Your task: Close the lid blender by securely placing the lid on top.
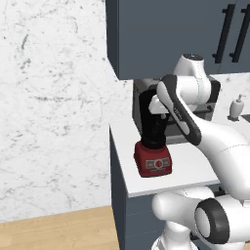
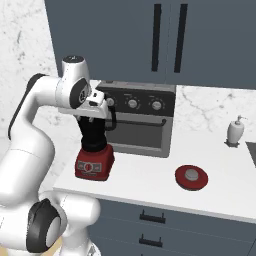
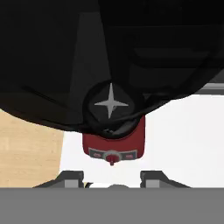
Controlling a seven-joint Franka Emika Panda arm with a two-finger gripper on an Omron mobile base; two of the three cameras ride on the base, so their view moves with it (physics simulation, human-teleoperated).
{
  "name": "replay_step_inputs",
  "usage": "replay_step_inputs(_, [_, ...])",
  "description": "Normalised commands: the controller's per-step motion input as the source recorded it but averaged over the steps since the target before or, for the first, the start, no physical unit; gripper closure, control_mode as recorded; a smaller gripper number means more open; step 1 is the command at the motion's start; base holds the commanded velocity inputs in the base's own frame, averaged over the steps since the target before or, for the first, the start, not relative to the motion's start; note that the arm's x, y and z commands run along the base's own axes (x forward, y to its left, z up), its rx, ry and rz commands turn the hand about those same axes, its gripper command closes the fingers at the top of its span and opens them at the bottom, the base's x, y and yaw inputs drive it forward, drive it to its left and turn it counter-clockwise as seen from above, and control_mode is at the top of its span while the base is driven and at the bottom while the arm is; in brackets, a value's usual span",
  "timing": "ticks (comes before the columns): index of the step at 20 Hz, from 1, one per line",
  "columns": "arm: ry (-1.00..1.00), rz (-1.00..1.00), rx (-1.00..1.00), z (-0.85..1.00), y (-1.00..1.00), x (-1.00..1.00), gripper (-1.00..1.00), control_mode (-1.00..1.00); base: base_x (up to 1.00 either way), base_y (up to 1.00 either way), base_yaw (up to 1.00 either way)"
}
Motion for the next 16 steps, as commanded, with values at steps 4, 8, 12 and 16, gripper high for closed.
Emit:
replay_step_inputs(4, [0.00, -0.01, 0.00, 0.00, -0.07, -0.21, -1.00, -1.00, 0.00, 0.00, 0.00])
replay_step_inputs(8, [0.00, -0.02, 0.00, -0.03, -0.18, -0.36, -1.00, -1.00, 0.00, 0.00, 0.00])
replay_step_inputs(12, [0.00, 0.00, 0.00, -0.02, -0.35, -0.40, -1.00, -1.00, 0.00, 0.00, 0.00])
replay_step_inputs(16, [0.00, 0.00, 0.00, 0.00, -0.42, -0.39, -1.00, -1.00, 0.00, 0.00, 0.00])
